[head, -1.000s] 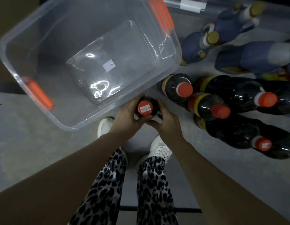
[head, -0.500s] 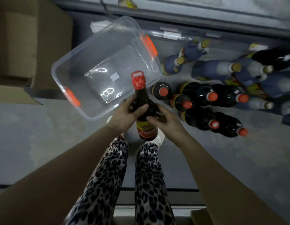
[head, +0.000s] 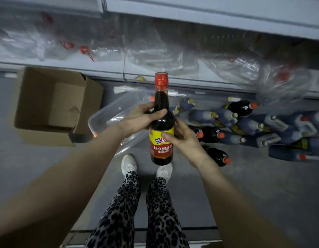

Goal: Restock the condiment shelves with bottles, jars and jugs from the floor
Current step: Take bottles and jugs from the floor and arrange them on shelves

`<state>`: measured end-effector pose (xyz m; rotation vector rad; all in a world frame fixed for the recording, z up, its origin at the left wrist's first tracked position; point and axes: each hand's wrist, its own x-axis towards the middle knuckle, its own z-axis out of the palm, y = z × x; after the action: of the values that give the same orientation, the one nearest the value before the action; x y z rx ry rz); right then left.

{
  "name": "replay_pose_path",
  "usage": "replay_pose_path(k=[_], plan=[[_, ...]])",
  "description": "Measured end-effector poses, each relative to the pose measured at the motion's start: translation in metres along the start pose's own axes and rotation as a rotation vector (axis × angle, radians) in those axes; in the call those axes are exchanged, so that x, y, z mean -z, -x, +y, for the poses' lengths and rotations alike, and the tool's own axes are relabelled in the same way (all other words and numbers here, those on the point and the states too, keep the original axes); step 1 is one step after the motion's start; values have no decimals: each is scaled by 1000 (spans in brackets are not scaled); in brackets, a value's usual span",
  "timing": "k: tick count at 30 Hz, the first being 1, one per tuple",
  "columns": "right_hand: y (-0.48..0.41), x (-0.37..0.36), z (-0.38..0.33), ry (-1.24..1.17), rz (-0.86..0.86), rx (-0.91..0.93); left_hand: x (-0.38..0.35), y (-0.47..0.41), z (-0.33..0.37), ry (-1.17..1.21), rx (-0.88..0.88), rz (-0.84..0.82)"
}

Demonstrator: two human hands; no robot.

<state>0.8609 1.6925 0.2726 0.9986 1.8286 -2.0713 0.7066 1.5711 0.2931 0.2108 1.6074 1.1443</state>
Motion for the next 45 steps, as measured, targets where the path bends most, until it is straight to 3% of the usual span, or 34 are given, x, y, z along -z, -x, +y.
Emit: replay_pose_path(k=[12,25,45], plan=[[82,7,-187,-18,155,216,12,110,167,32,-277,-28],[151,34,-346,-38,221,494,-5,180,321,-18,-622,83],[211,163,-555,144,129,880,-87,223,533,-165,-1095,363]])
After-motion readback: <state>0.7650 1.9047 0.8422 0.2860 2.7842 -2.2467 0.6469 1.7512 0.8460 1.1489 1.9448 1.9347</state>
